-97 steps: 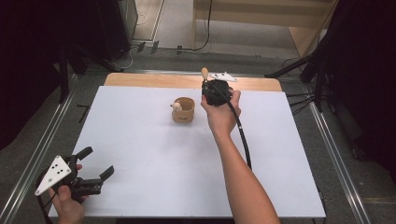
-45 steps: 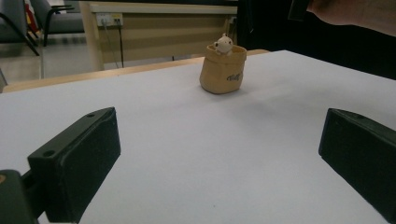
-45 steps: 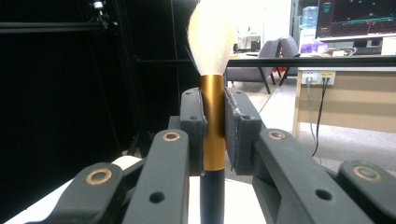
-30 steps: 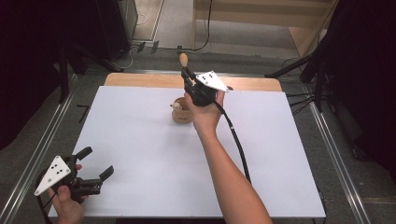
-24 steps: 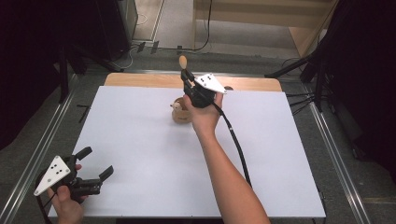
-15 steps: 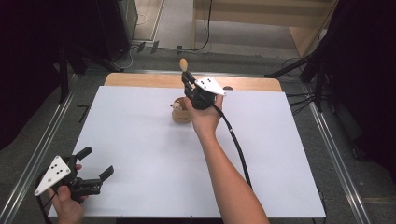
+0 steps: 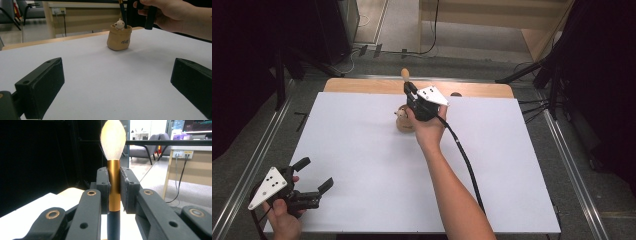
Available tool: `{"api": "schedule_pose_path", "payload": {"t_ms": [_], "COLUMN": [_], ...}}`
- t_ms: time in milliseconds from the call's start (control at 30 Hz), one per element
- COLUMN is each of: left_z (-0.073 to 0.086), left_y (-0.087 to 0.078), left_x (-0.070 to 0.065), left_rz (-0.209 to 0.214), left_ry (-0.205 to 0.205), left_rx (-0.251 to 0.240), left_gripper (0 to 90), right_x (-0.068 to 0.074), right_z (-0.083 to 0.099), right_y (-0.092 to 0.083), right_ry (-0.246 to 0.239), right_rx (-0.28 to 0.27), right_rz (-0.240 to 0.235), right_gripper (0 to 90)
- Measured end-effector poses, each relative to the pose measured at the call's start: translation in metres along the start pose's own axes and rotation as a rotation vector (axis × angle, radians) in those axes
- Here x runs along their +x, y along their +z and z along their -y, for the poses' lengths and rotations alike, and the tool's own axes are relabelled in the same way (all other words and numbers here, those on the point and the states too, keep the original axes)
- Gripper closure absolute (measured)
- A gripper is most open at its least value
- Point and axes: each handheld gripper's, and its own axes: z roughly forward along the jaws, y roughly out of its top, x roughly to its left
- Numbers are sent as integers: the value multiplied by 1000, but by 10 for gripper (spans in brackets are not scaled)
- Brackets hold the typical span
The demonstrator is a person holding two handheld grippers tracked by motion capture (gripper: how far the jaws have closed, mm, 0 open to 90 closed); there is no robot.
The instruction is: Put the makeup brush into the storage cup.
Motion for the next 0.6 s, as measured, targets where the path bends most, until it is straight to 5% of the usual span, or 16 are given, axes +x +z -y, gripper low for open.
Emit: {"api": "schedule_pose_path", "payload": {"t_ms": [600], "left_z": [0], "left_y": [1], "left_x": [0], "left_rz": [1], "left_ry": [2], "left_rx": [2], "left_gripper": [0], "right_x": [-5], "right_z": [28], "right_y": [-1], "right_ry": [4], "right_rx": [79], "right_rz": [26], "right_gripper": [804]}}
